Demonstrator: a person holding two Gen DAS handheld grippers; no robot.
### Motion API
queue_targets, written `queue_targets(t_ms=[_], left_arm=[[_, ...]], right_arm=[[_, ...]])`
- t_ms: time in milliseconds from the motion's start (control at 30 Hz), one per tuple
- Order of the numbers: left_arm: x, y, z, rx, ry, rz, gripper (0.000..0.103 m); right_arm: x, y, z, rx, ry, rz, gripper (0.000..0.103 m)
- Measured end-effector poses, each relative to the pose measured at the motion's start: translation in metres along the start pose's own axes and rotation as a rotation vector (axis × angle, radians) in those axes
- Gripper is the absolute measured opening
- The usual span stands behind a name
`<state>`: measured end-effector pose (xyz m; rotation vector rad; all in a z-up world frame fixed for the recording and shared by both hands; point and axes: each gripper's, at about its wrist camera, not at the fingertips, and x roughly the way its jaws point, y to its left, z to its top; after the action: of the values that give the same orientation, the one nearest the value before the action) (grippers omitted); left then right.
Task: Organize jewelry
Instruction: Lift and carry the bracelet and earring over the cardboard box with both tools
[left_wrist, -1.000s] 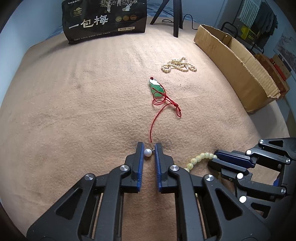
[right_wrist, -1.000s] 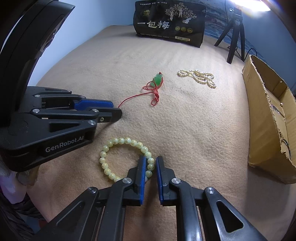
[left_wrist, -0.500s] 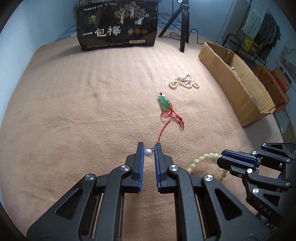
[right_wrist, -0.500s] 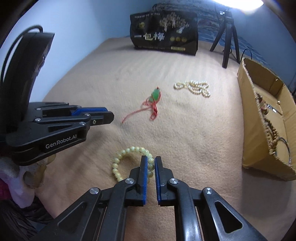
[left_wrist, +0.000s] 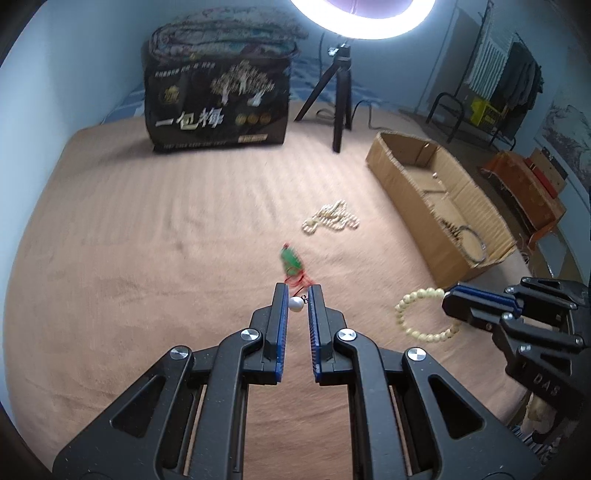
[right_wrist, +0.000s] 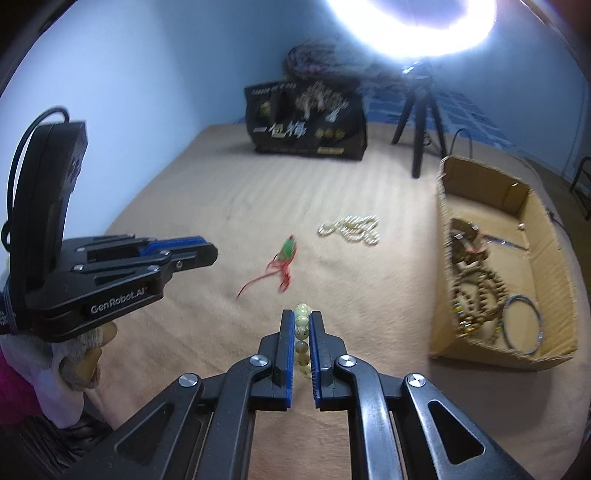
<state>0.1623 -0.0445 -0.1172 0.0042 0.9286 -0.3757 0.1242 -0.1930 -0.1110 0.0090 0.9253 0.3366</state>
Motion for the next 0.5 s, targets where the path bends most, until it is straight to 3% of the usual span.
queue_targets(t_ms=[500], left_arm=[[-0.007,-0.056,0.042,0.06,-0.074,-0.074,0.009]], right_arm=[[-0.059,-0.064,0.027,0.102,-0.139,-0.086,0.005]])
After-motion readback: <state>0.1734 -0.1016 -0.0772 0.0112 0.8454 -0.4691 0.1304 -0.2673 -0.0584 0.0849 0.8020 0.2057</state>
